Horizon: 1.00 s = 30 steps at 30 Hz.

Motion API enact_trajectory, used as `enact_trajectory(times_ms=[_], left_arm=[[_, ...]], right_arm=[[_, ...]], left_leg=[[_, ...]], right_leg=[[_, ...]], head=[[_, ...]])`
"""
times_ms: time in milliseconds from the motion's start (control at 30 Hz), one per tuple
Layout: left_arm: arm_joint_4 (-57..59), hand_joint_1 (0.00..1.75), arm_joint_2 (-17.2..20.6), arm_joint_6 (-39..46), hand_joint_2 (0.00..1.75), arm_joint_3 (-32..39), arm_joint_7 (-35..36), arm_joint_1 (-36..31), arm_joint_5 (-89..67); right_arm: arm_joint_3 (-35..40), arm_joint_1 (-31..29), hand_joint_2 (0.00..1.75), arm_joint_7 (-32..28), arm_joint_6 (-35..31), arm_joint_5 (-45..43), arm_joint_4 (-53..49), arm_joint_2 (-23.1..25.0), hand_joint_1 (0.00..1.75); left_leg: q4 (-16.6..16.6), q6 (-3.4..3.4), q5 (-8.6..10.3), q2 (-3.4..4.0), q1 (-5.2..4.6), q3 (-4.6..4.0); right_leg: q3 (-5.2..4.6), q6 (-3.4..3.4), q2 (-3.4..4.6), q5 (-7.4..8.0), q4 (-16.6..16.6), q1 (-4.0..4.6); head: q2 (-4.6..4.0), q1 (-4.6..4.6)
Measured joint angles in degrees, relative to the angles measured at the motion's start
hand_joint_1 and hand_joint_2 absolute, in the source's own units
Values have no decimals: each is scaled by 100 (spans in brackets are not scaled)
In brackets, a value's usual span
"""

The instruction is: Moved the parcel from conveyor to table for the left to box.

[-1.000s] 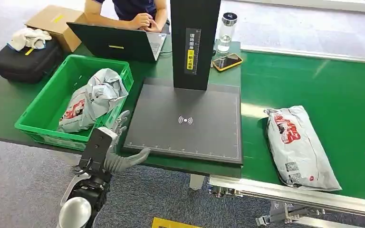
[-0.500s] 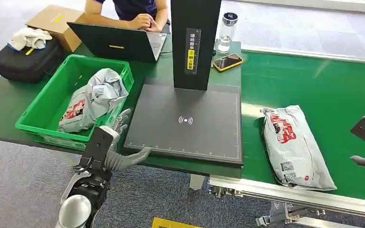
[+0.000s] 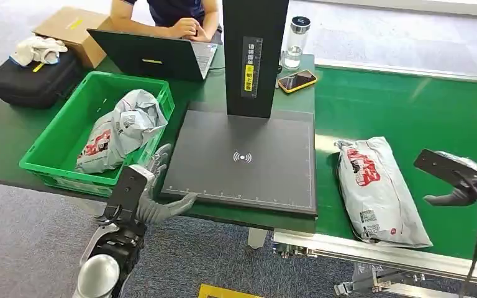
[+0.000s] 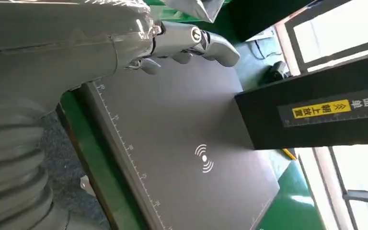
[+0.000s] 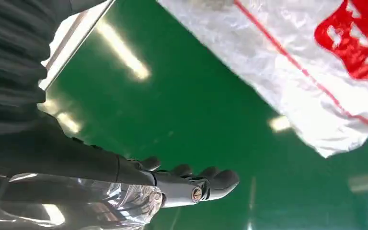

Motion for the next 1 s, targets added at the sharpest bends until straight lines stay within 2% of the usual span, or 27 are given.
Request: enact_trajectory(times_ms=[267, 533, 1000], left_arm=[[0, 0, 13, 85, 175, 0, 59, 48, 15], [0, 0, 31, 140, 175, 0, 70, 111, 33], [0, 0, 37, 166, 175, 0, 98, 121, 39]], right_arm=[[994, -882, 175, -328, -135, 308, 1161, 562, 0], [1705, -1627, 175, -385, -297, 509, 2148, 1222, 0], [2098, -1926, 175, -330, -380, 581, 2760, 1630, 0]], left_leg=[[0, 0, 2, 0, 0, 0], [0, 1, 5, -5, 0, 1], [1, 1, 5, -13, 0, -3]], right_leg=[[0, 0, 0, 0, 2, 0], [1, 0, -4, 1, 3, 0], [1, 0, -13, 0, 3, -1]], head=[[0, 0], [0, -2], [0, 0]])
